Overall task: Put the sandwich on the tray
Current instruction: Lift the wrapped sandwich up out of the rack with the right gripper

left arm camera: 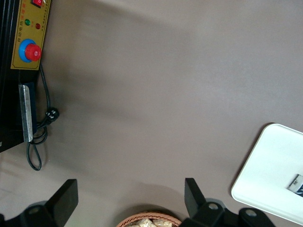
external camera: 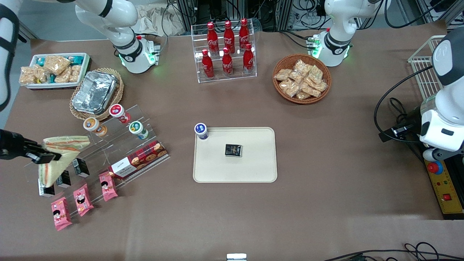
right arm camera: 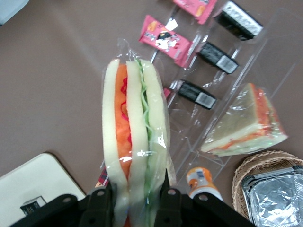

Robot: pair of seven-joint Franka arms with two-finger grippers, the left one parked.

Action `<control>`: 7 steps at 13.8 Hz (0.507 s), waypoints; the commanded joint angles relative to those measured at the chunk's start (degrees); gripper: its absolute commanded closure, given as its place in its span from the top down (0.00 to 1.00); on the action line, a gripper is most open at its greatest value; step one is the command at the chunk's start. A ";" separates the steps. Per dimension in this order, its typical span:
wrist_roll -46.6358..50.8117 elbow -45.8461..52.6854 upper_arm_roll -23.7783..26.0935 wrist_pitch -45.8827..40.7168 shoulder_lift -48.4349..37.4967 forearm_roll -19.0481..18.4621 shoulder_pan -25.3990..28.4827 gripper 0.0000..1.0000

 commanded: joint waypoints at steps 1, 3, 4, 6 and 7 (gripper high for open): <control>-1.21 1.05 0.61 -0.24 -0.59 -0.84 1.69 0.34; -1.39 1.57 1.84 1.25 -0.50 -0.84 3.62 0.34; -1.47 1.58 2.46 1.87 -0.50 -0.84 4.33 0.34; -2.87 1.58 4.21 2.32 -0.50 -0.84 5.38 0.34; -4.80 1.58 5.00 2.84 -0.42 -0.84 6.00 0.34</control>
